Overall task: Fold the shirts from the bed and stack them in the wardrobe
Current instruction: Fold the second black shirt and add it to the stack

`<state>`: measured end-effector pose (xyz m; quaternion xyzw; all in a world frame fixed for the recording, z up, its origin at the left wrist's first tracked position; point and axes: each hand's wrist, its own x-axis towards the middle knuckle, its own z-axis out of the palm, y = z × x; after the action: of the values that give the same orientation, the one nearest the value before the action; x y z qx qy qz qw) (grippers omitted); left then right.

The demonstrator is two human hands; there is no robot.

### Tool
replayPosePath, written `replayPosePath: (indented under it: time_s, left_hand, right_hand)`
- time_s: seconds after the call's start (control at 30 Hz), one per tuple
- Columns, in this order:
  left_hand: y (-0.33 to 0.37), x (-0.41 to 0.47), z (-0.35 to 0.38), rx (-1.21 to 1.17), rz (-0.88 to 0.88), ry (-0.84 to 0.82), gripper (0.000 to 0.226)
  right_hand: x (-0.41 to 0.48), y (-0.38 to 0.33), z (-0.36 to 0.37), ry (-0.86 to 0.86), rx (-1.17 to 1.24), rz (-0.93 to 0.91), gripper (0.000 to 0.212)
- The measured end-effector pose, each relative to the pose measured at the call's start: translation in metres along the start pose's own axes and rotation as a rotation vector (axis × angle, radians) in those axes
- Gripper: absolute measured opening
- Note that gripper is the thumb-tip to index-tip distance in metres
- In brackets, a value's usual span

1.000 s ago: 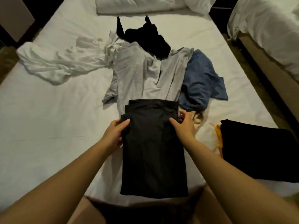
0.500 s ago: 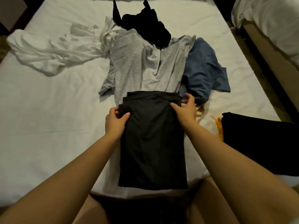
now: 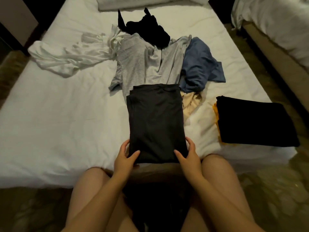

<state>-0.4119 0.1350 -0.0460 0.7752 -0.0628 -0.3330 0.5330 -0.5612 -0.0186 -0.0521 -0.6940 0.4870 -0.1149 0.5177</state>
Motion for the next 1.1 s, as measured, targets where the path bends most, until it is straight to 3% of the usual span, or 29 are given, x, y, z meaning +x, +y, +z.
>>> replayPosePath:
  time_s: [0.17, 0.3, 0.43, 0.73, 0.97, 1.1]
  left_hand:
    - [0.004, -0.025, -0.003, -0.044, 0.038, 0.009, 0.048]
    - [0.016, -0.037, -0.007, -0.006, 0.11, -0.041, 0.023]
    - [0.022, -0.051, -0.017, -0.022, 0.074, -0.06, 0.017]
    - [0.015, -0.123, -0.039, 0.066, 0.18, -0.168, 0.032]
    - [-0.018, -0.145, -0.053, 0.177, 0.151, -0.283, 0.049]
    - [-0.017, -0.137, -0.049, 0.19, 0.244, -0.16, 0.042]
  right_hand:
    - [-0.023, 0.0, -0.018, -0.03, 0.028, -0.074, 0.048]
    - [-0.032, -0.014, -0.028, -0.029, 0.006, -0.087, 0.026]
    - [-0.055, -0.028, -0.045, -0.035, 0.026, -0.088, 0.026]
    - [-0.118, -0.023, -0.069, -0.083, 0.149, -0.087, 0.025]
    - [-0.142, 0.004, -0.06, -0.117, 0.272, -0.017, 0.015]
    - [-0.152, -0.015, -0.069, -0.17, 0.208, -0.107, 0.022]
